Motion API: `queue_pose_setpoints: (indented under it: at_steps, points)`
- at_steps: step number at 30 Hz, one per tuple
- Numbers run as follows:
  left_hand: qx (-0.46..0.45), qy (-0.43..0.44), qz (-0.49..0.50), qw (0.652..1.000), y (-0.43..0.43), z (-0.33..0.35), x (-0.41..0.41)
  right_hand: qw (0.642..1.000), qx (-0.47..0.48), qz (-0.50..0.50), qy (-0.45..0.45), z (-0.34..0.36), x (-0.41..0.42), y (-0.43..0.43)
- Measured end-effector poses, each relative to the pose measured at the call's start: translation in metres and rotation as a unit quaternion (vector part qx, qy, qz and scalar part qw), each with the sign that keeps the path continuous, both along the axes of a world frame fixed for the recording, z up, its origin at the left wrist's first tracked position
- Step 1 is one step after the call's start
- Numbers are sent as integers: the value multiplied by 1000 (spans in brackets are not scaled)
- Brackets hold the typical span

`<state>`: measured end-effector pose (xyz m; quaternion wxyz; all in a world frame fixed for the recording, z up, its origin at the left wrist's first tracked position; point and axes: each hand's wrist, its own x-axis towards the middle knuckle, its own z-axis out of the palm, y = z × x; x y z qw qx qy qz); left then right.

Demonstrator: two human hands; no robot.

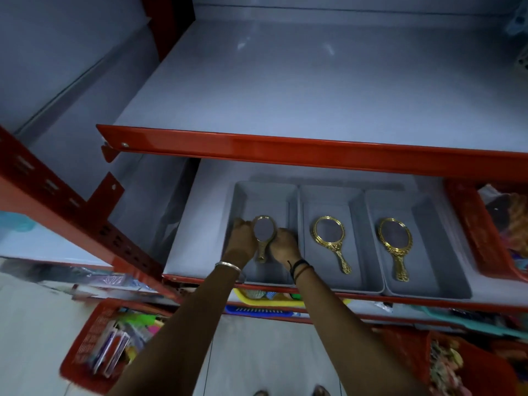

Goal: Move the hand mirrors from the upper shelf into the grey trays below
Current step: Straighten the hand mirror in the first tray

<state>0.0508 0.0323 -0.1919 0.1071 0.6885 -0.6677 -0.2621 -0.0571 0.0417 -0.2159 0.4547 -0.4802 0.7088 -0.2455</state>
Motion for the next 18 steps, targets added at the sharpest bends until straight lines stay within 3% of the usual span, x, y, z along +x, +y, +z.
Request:
queue_pose_setpoints:
  at_steps: [7, 18]
  points:
    - [141, 26, 50, 988, -31, -28, 0, 1000, 24, -9, -4, -19, -1, -19]
    - [189, 97, 75, 974, -37, -46, 2, 993, 23, -81, -84, -59, 2, -27]
